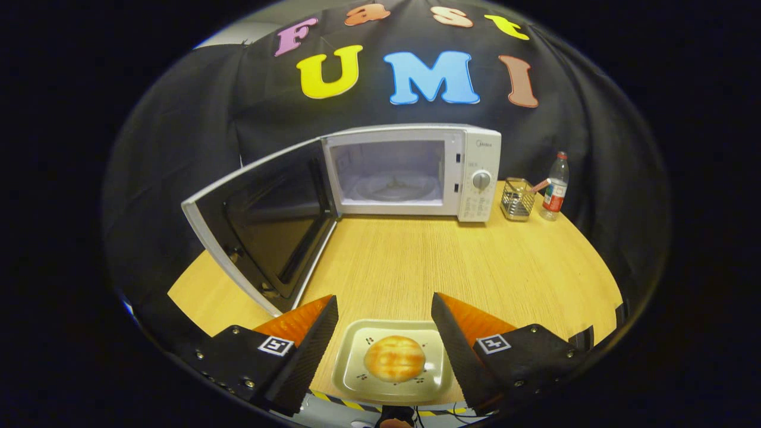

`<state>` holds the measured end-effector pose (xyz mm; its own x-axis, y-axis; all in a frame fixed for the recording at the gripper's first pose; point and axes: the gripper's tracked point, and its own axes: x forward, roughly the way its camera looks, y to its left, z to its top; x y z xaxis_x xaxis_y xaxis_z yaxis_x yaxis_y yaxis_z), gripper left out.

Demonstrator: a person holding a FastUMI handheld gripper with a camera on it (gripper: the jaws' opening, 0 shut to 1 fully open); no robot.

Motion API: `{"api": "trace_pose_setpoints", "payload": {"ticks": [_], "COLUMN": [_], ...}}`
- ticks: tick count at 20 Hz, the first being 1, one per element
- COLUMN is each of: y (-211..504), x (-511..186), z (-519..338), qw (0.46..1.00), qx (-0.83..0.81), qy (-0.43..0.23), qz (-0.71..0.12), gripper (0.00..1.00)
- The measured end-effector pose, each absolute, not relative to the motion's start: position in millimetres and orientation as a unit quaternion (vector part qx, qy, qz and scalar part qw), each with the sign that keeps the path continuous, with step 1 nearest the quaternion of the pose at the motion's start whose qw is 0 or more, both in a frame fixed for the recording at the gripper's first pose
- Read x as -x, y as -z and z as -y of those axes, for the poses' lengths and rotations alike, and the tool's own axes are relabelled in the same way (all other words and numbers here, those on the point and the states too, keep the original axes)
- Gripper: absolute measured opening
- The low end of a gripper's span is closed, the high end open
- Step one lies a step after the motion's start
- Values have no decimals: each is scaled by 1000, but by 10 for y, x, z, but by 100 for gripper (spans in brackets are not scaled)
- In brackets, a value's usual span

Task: Open the microwave, put the food inside, and close the microwave door.

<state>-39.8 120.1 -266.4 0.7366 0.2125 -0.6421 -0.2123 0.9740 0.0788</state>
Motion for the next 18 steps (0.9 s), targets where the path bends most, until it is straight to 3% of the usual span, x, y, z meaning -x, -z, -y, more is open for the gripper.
{"api": "trace_pose_setpoints", "payload": {"ticks": [16, 18], "y": [3569, 3564], "x": [741, 716], "z": [-1130, -1141], "qw": [862, 861], "qx": [31, 29], "qy": [-130, -134], "qz": [-489, -489], "gripper": [96, 91]}}
